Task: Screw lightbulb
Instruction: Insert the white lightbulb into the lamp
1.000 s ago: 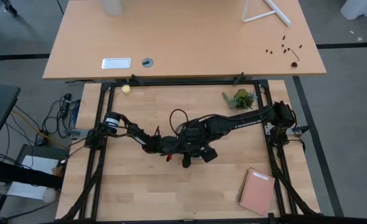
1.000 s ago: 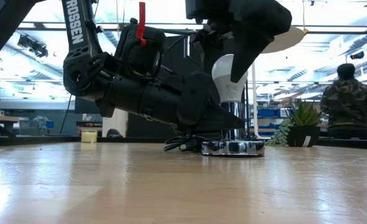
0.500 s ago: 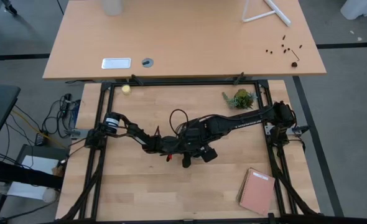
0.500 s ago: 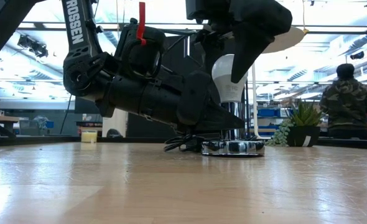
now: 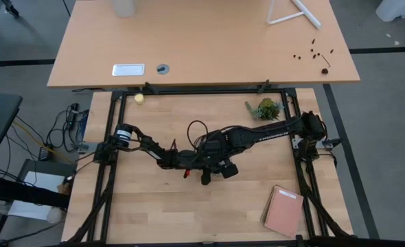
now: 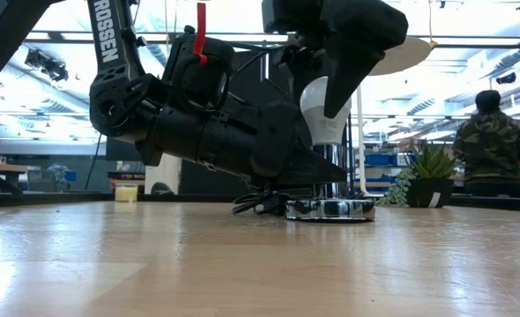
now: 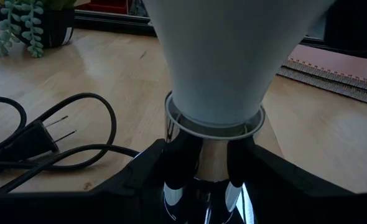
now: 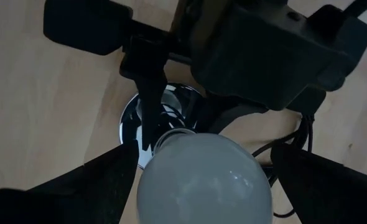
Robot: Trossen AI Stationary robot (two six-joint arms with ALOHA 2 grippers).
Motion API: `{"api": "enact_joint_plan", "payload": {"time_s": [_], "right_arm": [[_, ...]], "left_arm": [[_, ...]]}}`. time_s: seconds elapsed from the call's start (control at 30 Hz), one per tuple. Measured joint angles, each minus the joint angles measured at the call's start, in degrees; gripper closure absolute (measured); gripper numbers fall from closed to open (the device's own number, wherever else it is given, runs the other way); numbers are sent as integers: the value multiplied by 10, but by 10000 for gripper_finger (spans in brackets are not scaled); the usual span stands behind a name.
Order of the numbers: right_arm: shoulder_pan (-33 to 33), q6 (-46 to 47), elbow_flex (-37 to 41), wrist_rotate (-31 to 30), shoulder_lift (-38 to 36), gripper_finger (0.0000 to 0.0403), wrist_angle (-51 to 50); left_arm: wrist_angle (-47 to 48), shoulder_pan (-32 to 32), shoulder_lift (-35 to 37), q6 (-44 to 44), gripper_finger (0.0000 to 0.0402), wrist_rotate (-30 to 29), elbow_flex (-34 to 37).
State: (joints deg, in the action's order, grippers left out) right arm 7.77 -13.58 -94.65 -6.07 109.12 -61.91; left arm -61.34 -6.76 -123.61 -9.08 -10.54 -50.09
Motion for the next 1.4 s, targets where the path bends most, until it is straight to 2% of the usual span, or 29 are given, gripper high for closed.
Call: {"api": "enact_joint_plan", "payload": {"time_s": [0.63, 0.73, 0.93, 1.4], "right_arm": [[-10, 4, 0, -1, 5, 30, -20], [-16, 19, 0, 26, 5, 30, -22], [-16, 43, 0, 40, 23, 30, -36], [-18, 30, -18, 40, 41, 30, -30]], "left_arm": [[0, 0, 0, -2, 211, 0, 0], [0, 0, 0, -2, 211, 0, 0], [-1, 0, 0, -4, 211, -6, 0], [0, 0, 0, -5, 211, -8, -1]]}}
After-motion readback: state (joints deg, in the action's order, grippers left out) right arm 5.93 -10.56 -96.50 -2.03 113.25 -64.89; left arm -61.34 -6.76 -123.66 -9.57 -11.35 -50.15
